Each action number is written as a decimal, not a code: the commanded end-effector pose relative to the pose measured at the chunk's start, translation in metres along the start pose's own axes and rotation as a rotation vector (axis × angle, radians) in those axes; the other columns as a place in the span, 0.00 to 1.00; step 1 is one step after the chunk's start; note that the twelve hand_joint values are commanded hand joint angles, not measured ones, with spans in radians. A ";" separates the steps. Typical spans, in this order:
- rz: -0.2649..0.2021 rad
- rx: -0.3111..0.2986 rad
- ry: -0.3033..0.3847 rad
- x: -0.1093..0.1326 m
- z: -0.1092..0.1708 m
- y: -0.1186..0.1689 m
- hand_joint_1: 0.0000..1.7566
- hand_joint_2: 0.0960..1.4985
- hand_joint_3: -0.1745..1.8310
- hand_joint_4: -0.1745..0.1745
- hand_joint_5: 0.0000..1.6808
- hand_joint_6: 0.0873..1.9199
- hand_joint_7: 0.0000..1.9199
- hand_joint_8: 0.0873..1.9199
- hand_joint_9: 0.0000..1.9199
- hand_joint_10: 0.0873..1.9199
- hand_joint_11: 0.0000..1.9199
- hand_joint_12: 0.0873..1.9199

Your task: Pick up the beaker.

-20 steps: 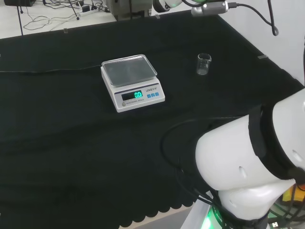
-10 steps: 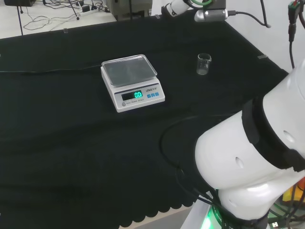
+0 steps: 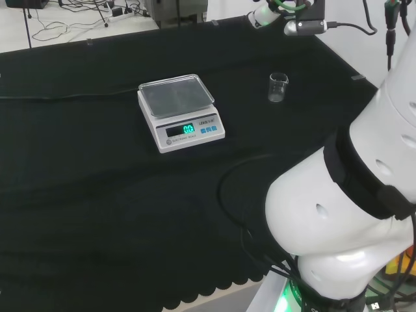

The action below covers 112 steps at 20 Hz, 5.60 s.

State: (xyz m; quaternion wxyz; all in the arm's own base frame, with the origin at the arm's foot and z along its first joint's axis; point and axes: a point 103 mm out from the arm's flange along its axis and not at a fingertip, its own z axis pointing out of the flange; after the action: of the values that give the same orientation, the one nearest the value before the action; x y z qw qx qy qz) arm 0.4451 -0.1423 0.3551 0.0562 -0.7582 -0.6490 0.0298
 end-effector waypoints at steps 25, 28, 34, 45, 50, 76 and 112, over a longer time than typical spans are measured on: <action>-0.037 0.148 0.082 -0.053 0.095 0.113 0.38 0.55 0.18 0.53 0.33 0.00 0.18 0.27 0.20 0.35 0.01 0.75; -0.036 0.160 0.092 -0.059 0.105 0.117 0.38 0.55 0.18 0.53 0.33 0.00 0.18 0.27 0.20 0.35 0.01 0.75; -0.023 0.184 0.102 -0.070 0.122 0.121 0.38 0.55 0.18 0.52 0.33 0.00 0.18 0.27 0.20 0.35 0.01 0.75; 0.004 0.215 0.100 -0.084 0.146 0.127 0.39 0.54 0.19 0.51 0.33 0.00 0.18 0.27 0.19 0.35 0.00 0.74; 0.010 0.226 0.094 -0.087 0.154 0.132 0.39 0.53 0.20 0.51 0.33 0.00 0.18 0.27 0.19 0.35 0.00 0.74; 0.017 0.412 0.086 -0.120 0.212 0.171 0.37 0.43 0.23 0.50 0.23 0.00 0.06 0.28 0.04 0.42 0.00 0.74; -0.165 0.196 0.074 -0.115 0.090 0.214 0.79 0.67 0.09 0.26 0.63 0.41 0.54 0.40 0.66 0.35 0.63 0.34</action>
State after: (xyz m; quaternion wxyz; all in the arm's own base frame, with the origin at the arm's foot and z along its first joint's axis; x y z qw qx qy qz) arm 0.5558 -0.2752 0.0722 0.2033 -0.7333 -0.6435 0.0825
